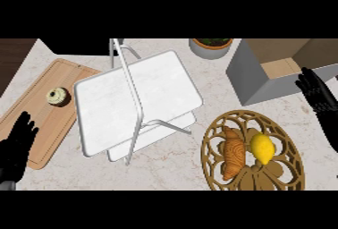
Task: Pick the croissant from the placemat and place it in the tiered shelf
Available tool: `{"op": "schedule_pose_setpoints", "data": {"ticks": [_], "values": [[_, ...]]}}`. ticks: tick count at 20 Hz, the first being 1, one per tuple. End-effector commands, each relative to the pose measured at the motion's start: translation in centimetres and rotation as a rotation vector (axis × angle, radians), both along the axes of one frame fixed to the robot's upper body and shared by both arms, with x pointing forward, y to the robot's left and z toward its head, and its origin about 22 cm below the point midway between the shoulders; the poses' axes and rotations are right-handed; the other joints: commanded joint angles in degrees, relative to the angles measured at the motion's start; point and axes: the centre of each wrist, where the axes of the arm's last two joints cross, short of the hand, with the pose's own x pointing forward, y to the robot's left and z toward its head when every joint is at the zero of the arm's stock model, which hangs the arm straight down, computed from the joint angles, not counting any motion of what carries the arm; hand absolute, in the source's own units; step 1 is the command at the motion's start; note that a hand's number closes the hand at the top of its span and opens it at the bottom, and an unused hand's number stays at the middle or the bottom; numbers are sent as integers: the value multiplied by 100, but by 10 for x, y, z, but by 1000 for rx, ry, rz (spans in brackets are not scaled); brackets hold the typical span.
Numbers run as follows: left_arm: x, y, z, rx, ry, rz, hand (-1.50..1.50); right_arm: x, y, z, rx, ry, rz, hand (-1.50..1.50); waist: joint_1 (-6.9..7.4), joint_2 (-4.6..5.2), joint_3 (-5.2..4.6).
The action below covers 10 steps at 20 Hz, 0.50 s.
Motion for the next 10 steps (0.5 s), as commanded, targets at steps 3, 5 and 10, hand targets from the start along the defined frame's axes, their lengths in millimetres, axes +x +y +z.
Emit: {"op": "schedule_pose_setpoints", "data": {"ticks": [3, 5, 10], "values": [[-1, -14, -11, -47, 51, -79, 0, -18, -8, 20, -105, -119, -250, 150, -326, -147, 38], [3, -18, -12, -75, 76, -128, 0, -27, -29, 35, -180, -177, -387, 150, -510, -165, 29], [5, -42, -25, -142, 109, -200, 0, -72, -57, -16, -259, 165, -773, 150, -612, -146, 26]]}}
